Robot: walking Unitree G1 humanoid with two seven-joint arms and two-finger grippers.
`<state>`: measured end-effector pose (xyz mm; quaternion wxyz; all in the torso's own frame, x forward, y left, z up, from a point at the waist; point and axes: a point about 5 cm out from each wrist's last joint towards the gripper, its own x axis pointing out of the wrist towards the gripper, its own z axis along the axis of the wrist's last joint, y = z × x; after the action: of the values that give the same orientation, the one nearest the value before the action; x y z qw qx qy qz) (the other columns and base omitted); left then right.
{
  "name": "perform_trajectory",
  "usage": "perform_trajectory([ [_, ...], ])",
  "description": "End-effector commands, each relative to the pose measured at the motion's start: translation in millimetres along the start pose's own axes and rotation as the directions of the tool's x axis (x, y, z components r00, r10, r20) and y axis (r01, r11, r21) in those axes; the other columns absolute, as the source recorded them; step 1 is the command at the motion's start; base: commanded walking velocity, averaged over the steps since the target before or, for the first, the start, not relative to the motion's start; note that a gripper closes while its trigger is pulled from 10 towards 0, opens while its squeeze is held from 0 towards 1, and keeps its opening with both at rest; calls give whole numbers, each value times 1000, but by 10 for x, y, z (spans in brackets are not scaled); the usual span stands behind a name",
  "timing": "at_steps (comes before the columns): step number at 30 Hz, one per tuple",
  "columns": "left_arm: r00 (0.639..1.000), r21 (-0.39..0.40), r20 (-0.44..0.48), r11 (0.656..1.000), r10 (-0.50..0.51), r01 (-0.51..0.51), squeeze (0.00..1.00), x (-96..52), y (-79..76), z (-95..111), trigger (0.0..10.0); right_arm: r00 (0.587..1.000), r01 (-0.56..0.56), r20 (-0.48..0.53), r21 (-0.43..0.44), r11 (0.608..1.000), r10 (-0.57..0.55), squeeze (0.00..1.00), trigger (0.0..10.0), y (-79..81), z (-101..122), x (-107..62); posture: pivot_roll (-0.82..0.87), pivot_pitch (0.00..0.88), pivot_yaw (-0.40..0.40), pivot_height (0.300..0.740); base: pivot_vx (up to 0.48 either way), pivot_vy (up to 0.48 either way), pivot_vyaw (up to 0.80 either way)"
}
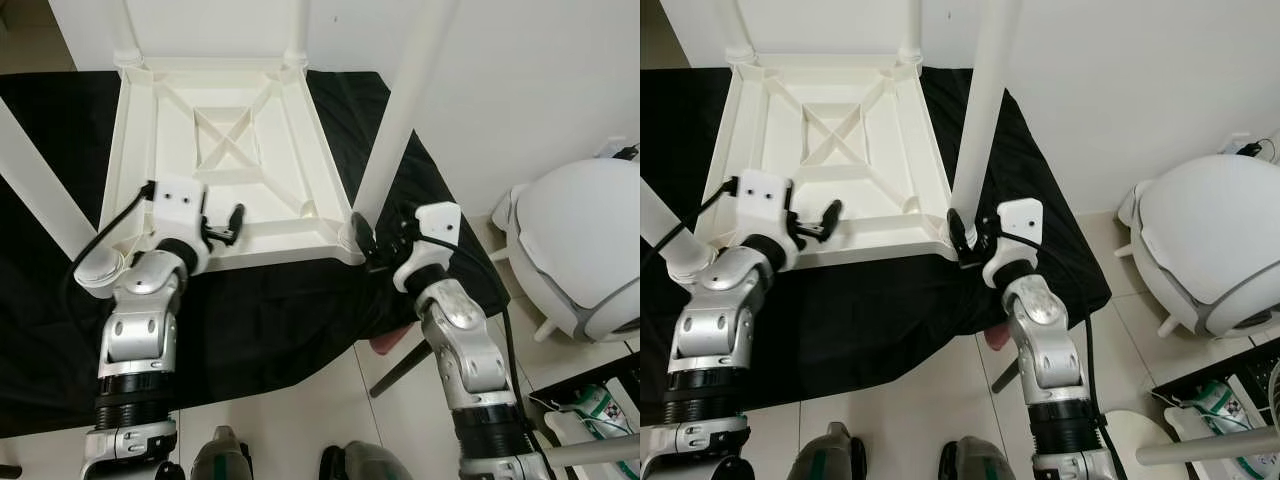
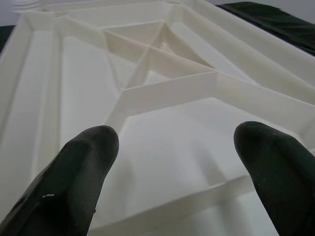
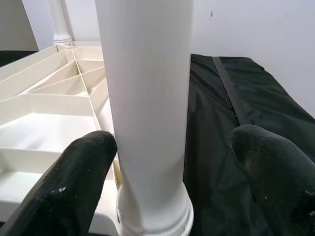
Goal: Building children table
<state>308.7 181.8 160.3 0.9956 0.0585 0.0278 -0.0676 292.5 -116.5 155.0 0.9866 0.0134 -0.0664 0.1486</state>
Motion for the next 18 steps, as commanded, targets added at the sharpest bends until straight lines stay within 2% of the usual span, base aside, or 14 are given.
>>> perform_trajectory([
  [1,784,-8,2,784,621,-621,0,-99,317,5,10000,1000,10,-14,9,1000,-10,0,10000,-10,-25,15,33,37,-72,740,0,0,0],
  [2,741,-8,20,741,671,-671,0,-135,379,31,10000,1000,7,-12,10,1000,-7,0,10000,-2,-18,40,35,37,-75,740,0,0,0],
  [3,741,-8,20,741,671,-671,0,-135,379,31,10000,1000,7,-12,10,1000,-7,0,10000,-2,-18,40,35,37,-75,740,0,0,0],
  [4,694,-25,40,695,719,-719,0,-174,453,64,10000,1000,-3,-14,5,1000,3,0,10000,13,-16,64,35,37,-75,740,0,0,0],
  [7,674,-46,48,675,738,-736,0,-191,492,83,10000,1000,-8,-18,5,1000,8,0,10000,20,-21,70,35,37,-75,740,0,0,0],
  [9,624,-59,42,626,780,-778,0,-222,583,97,10000,999,-20,-31,5,1000,20,0,10000,31,-41,99,41,33,-81,740,0,0,0],
  [10,624,-59,42,626,780,-778,0,-222,583,97,10000,999,-20,-31,5,1000,20,0,10000,31,-41,99,41,33,-81,740,0,0,0],
  [11,602,-70,41,603,798,-795,0,-242,624,98,10000,999,-23,-38,4,1000,23,0,10000,32,-51,114,41,33,-81,740,0,0,0],
  [13,588,-77,39,589,808,-804,0,-254,648,97,10000,999,-25,-43,3,1000,25,0,10000,32,-58,125,41,33,-81,740,0,0,0],
  [14,566,-85,44,567,823,-819,0,-279,677,108,10000,998,-28,-48,1,1000,28,0,10000,33,-65,134,40,30,-81,740,0,0,0],
  [16,566,-85,44,567,823,-819,0,-279,677,108,10000,998,-28,-48,1,1000,28,0,10000,33,-65,134,40,30,-81,740,0,0,0],
  [18,500,-96,44,501,865,-860,0,-348,741,119,10000,998,-32,-59,-1,999,32,0,10000,40,-83,147,42,30,-82,740,0,0,0],
])
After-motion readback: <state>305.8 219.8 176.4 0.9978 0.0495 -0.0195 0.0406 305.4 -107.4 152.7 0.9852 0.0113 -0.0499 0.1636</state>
